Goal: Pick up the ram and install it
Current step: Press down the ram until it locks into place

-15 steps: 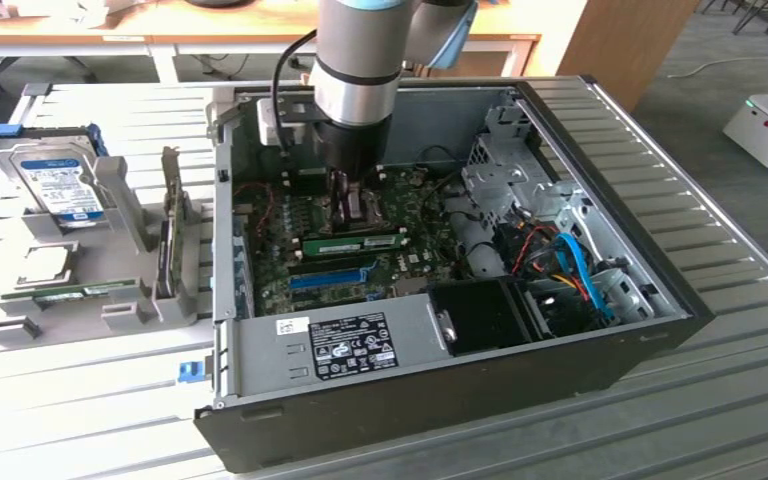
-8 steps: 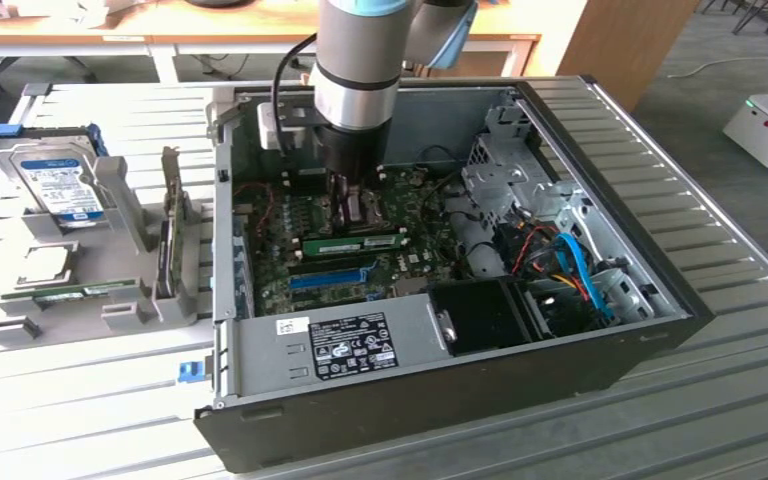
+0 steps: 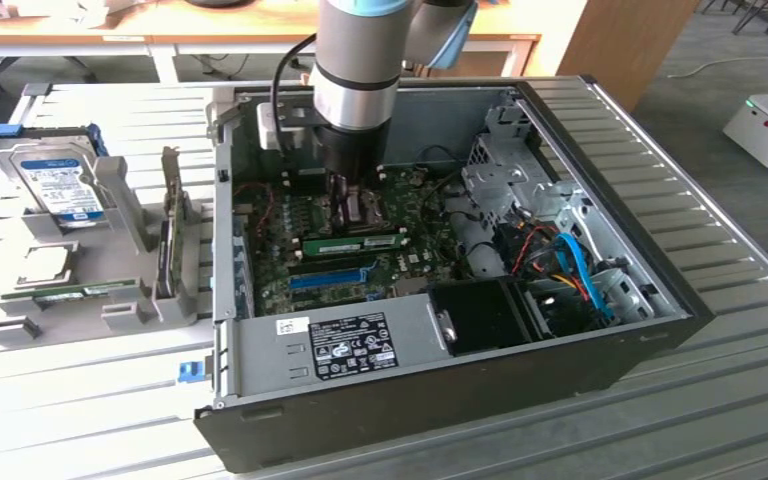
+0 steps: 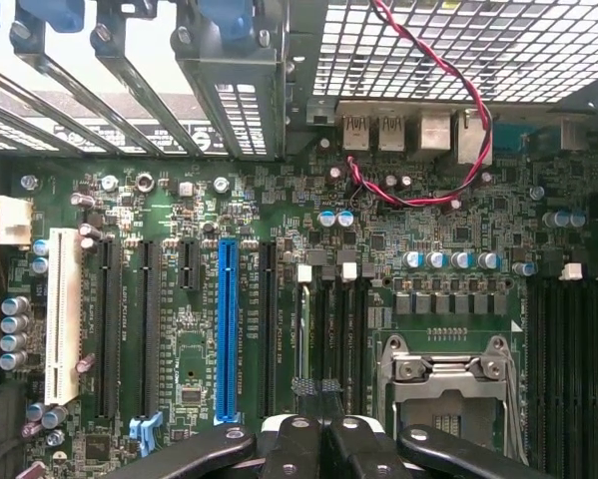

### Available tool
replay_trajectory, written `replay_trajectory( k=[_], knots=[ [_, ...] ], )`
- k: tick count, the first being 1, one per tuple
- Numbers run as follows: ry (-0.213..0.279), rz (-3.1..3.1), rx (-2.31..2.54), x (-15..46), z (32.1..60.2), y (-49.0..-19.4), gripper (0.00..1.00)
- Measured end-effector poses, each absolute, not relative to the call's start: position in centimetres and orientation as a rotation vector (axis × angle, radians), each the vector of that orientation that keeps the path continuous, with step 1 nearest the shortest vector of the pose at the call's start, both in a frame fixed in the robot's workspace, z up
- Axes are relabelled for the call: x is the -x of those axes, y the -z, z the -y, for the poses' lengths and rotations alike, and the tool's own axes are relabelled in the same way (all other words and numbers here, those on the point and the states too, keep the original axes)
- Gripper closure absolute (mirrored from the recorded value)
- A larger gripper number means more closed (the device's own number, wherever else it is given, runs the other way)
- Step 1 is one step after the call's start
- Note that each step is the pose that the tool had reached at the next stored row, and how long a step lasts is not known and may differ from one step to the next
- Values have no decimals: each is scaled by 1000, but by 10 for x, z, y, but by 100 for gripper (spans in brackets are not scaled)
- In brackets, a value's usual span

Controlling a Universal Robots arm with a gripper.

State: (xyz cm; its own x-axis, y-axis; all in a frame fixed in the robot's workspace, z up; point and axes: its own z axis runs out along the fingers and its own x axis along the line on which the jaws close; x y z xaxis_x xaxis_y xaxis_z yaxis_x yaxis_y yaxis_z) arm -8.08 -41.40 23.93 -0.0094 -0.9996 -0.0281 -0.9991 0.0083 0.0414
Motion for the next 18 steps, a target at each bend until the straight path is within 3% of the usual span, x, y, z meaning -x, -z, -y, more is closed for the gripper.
replay_trajectory(
  k=[18],
  knots=[
    [77,2224,-2205,83,414,-236,89]
  ],
)
